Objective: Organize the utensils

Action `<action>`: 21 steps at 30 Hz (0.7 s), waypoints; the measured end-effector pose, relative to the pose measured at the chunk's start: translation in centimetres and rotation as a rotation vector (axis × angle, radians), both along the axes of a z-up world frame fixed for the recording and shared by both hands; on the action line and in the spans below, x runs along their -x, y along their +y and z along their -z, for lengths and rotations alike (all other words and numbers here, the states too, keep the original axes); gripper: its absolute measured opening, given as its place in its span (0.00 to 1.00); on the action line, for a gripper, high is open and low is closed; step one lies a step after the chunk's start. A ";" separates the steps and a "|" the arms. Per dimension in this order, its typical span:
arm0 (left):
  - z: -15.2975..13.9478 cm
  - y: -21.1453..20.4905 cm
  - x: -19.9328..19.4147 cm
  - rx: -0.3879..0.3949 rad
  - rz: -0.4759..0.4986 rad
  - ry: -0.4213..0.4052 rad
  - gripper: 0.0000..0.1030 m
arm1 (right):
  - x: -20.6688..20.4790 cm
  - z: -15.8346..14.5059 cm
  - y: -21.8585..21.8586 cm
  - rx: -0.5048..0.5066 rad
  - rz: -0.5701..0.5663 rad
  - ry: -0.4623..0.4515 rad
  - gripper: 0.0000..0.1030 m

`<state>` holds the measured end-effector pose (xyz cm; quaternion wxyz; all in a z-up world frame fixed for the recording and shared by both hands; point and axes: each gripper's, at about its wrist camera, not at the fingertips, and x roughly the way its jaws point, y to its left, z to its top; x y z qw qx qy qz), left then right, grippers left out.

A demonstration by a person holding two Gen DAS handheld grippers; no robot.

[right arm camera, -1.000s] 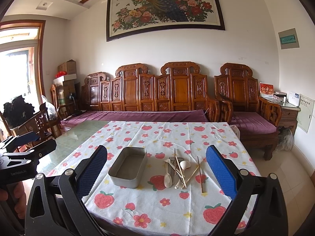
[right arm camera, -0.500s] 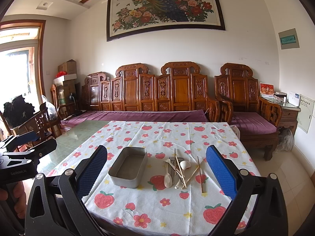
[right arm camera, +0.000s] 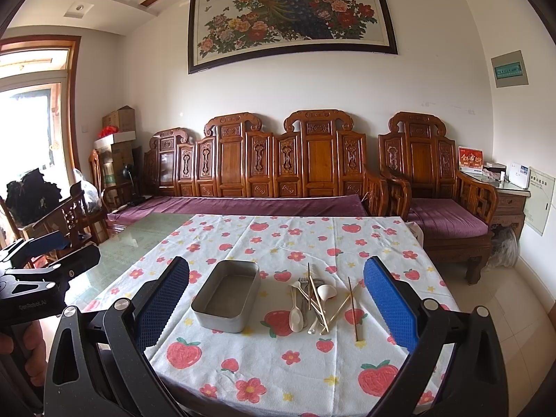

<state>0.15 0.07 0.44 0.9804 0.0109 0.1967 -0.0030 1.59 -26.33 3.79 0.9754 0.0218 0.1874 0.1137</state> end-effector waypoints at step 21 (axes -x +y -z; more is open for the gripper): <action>1.3 -1.1 -1.4 -0.017 0.033 0.084 0.94 | -0.5 0.2 0.0 0.011 0.013 0.032 0.98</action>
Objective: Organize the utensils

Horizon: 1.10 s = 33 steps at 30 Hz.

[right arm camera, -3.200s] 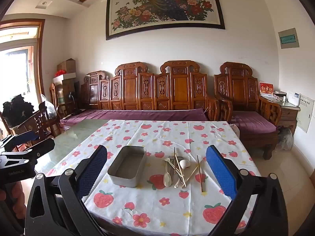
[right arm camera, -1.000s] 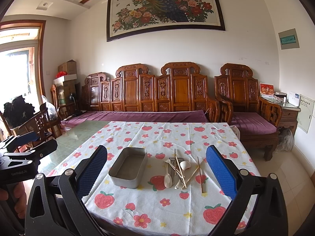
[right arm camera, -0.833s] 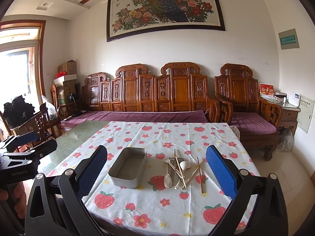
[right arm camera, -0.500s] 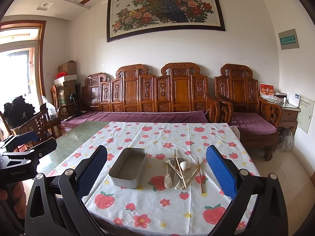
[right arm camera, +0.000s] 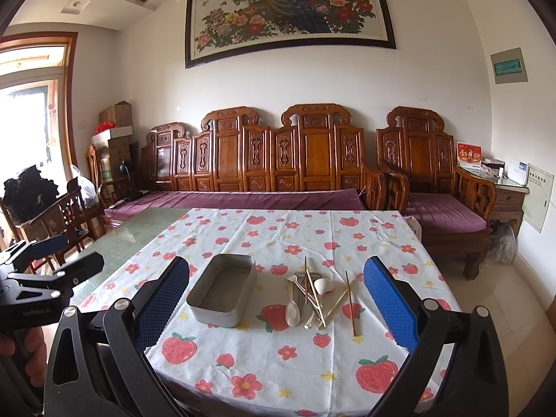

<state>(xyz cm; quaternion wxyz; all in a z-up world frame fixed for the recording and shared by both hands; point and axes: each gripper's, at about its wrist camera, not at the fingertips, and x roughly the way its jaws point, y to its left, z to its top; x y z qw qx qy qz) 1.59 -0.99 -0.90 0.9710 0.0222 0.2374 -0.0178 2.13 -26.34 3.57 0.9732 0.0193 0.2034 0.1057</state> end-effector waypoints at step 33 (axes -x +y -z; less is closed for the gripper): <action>13.3 -5.2 -15.2 0.005 0.218 0.302 0.94 | -21.7 22.2 -5.2 0.080 -0.078 0.506 0.32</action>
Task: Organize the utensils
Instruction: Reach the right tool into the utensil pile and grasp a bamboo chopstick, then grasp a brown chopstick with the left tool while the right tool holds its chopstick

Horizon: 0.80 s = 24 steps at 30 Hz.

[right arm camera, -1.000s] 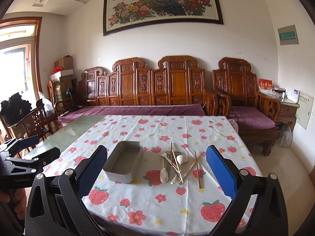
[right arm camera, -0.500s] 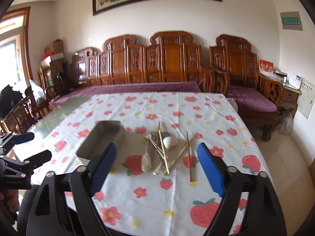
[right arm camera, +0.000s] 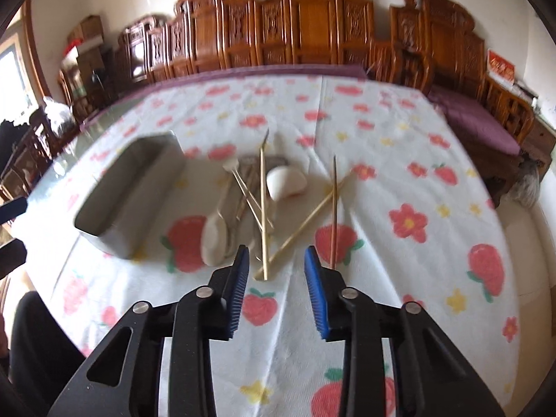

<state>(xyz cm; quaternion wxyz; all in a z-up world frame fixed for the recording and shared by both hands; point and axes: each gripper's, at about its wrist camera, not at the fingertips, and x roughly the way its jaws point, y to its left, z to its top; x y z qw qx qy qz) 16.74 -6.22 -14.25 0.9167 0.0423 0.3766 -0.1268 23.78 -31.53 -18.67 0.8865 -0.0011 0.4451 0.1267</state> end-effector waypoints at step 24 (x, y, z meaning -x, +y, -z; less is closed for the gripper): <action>3.7 -3.9 -4.7 -0.026 0.057 0.089 0.80 | -2.6 2.9 0.2 -0.052 -0.126 0.116 0.06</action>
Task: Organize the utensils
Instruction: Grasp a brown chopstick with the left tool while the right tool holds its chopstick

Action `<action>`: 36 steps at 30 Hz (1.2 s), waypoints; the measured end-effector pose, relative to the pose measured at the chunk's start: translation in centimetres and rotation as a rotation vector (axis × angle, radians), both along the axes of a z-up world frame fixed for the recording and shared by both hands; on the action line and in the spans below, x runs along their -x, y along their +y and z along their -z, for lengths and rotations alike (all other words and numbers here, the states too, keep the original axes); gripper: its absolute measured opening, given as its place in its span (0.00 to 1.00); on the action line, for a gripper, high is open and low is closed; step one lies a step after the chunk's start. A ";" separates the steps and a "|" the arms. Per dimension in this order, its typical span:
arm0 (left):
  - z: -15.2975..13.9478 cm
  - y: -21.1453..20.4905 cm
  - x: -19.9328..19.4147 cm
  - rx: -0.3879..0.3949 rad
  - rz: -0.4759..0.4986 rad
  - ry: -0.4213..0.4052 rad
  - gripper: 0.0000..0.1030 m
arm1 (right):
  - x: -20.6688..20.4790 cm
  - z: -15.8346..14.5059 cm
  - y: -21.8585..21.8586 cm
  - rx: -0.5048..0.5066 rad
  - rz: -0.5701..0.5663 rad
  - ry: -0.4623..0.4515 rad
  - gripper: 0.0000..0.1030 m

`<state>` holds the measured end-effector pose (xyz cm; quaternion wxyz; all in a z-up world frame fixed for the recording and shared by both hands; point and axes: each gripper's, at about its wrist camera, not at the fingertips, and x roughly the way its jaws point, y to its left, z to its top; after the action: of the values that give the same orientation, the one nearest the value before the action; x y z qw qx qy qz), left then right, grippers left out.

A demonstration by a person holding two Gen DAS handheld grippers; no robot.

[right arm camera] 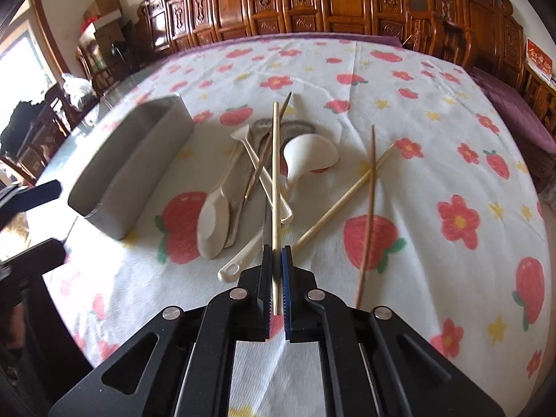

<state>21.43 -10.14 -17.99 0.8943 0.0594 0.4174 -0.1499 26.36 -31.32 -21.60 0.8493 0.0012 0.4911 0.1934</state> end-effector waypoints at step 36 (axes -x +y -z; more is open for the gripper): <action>6.4 -8.9 -10.8 -0.004 -0.028 0.192 0.19 | 1.8 -1.7 -6.1 0.026 0.108 -0.047 0.06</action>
<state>32.21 -19.01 -24.44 0.8520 0.0409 0.5024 -0.1417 24.57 -37.45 -19.87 0.8698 0.0118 0.4726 0.1410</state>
